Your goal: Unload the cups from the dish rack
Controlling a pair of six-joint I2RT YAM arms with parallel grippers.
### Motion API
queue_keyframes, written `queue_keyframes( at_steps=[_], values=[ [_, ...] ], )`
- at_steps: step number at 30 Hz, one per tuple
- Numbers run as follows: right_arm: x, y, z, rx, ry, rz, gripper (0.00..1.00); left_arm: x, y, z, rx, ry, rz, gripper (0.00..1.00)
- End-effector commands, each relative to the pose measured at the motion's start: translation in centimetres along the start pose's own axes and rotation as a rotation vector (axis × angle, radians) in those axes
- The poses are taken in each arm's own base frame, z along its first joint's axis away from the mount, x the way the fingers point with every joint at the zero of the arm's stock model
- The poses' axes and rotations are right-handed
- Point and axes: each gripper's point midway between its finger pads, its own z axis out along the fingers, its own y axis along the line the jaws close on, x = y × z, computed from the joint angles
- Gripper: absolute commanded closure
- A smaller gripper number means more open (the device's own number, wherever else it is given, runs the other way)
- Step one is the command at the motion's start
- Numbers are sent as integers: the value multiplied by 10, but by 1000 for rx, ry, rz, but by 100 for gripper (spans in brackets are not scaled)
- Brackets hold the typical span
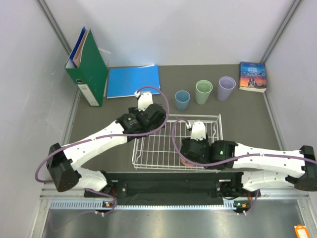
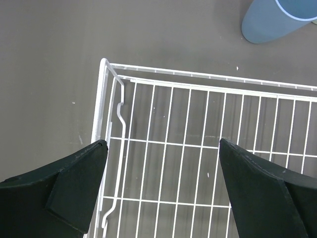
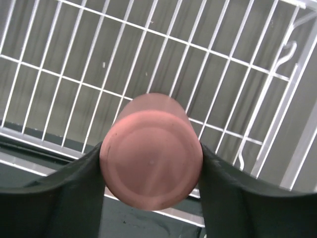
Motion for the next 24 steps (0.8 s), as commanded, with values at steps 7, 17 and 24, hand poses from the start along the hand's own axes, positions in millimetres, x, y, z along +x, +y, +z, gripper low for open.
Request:
queue_keyframes(
  at_steps=[7, 17, 24],
  values=[
    [-40, 11, -24, -54, -100, 57, 100, -12, 4, -11, 18, -33, -51, 1],
    [-226, -30, -109, -3, -495, 153, 100, -54, 0, -33, 48, -126, -109, 1],
    [-285, -54, -72, -409, -562, 425, 100, -110, -28, -71, 370, -201, -333, 1]
  ],
)
